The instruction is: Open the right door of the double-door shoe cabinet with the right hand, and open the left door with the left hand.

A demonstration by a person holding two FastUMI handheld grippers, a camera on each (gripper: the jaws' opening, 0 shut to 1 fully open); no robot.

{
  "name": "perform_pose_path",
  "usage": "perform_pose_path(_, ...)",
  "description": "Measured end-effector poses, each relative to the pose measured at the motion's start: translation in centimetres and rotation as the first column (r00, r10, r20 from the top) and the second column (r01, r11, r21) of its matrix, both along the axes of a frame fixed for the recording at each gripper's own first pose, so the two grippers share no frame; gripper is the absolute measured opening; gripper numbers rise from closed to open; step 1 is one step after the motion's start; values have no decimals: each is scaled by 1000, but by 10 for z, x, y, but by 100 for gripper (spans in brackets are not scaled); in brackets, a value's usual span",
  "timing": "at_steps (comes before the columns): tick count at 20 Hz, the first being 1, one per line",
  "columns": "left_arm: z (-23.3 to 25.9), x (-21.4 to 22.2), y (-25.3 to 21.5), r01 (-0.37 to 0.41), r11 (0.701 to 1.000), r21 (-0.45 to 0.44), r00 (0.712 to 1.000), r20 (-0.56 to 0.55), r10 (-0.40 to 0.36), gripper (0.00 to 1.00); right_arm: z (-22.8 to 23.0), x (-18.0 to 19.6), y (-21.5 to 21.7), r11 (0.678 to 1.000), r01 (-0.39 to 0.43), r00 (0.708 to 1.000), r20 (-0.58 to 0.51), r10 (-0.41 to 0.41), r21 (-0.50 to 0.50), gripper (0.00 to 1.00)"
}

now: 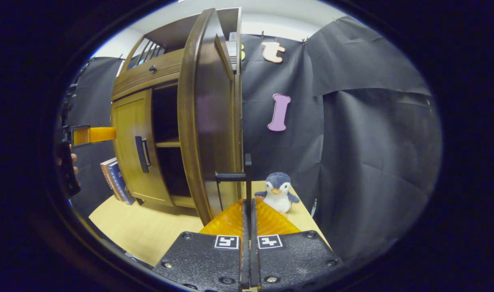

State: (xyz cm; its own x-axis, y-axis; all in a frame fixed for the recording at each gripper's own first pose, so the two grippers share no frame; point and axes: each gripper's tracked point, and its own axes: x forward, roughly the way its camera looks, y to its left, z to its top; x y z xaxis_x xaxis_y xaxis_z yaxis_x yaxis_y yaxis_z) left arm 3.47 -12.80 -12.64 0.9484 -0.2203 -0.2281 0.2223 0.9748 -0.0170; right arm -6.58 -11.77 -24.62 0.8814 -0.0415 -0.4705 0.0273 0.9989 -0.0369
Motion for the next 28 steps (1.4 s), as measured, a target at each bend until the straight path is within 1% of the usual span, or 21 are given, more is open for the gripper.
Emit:
perform_pose_path(2,-4,1,-4,10,1000,-5,1000,-6,-10,95,2,-3,-6,1000,12,1000,0,-12,6,4)
perform_pose_path(5,-16,10,-7,16,1000,-1,1000,-16,-16,95,2,-8,-20,998,63,998,5,-63,21,4)
perform_pose_path(6,-22,12,-7,16,1000,6,1000,-21,-16,100,2,-9,-24,997,80,997,6,-80,22,4)
perform_pose_path(7,-27,16,-6,14,1000,13,1000,-23,-13,95,1,-11,-29,995,97,995,7,-97,18,4)
perform_pose_path(11,-46,30,4,-22,999,26,998,-57,24,95,6,-26,-39,991,132,991,15,-132,-9,4)
perform_pose_path(13,-53,48,9,-30,999,35,999,-37,32,95,12,-32,-42,989,147,989,25,-146,-8,2)
perform_pose_path(14,-59,62,18,-42,998,54,999,-29,44,95,16,-34,-43,988,156,987,34,-155,-4,4)
perform_pose_path(15,-70,71,24,-55,997,62,998,-41,57,95,21,-36,-45,985,170,985,42,-170,-3,4)
perform_pose_path(19,-94,101,36,-87,995,56,994,-60,91,95,38,-45,-48,981,196,979,59,-195,1,4)
perform_pose_path(21,-105,111,36,-83,995,49,994,-67,86,95,46,-49,-49,978,207,976,75,-206,0,4)
perform_pose_path(23,-108,123,34,-74,996,44,995,-59,76,94,50,-53,-48,977,211,974,83,-210,-5,7)
perform_pose_path(24,-109,128,34,-71,996,51,996,-55,74,94,51,-58,-47,978,209,975,79,-208,-6,15)
perform_pose_path(25,-110,132,33,-67,996,60,996,-51,70,94,50,-60,-41,981,196,978,72,-195,-1,18)
perform_pose_path(26,-110,136,33,-69,995,67,996,-43,72,94,48,-62,-36,983,185,981,64,-185,1,28)
perform_pose_path(27,-112,140,34,-68,995,73,997,-39,71,94,47,-64,-34,984,180,982,62,-179,-3,31)
perform_pose_path(28,-114,141,34,-63,995,76,997,-43,67,83,49,-66,-33,984,179,982,65,-177,-13,32)
